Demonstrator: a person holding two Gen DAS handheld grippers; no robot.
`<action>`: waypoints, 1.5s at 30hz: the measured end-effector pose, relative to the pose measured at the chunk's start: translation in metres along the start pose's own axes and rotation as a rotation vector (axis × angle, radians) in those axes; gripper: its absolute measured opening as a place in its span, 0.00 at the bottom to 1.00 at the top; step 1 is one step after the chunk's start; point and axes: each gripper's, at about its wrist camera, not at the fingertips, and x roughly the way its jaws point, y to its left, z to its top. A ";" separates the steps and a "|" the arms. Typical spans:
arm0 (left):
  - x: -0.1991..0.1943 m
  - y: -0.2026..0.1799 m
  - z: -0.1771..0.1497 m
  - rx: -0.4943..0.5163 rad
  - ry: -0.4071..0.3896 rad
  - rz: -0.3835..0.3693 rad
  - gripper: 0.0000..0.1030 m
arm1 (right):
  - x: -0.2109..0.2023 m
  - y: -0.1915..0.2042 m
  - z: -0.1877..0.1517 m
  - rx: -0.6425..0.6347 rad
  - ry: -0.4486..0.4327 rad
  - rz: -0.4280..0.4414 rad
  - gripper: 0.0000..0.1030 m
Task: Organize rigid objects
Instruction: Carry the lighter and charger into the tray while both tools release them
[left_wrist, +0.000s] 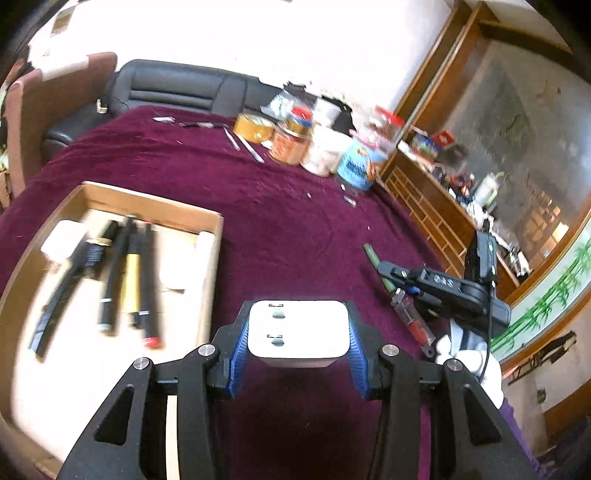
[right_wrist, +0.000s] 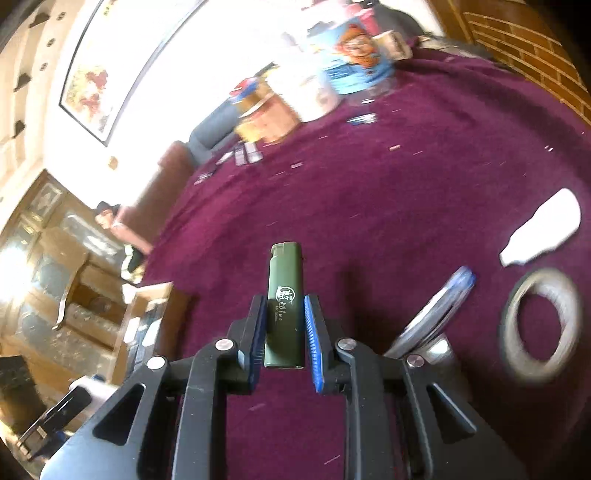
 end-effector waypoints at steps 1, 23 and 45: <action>-0.007 0.005 0.000 -0.003 -0.008 0.004 0.39 | -0.002 0.011 -0.005 -0.013 0.011 0.016 0.17; -0.025 0.141 -0.029 -0.162 0.166 0.095 0.39 | 0.098 0.197 -0.111 -0.212 0.348 0.118 0.18; -0.055 0.172 -0.012 -0.280 0.042 0.110 0.62 | 0.110 0.210 -0.121 -0.280 0.337 0.017 0.19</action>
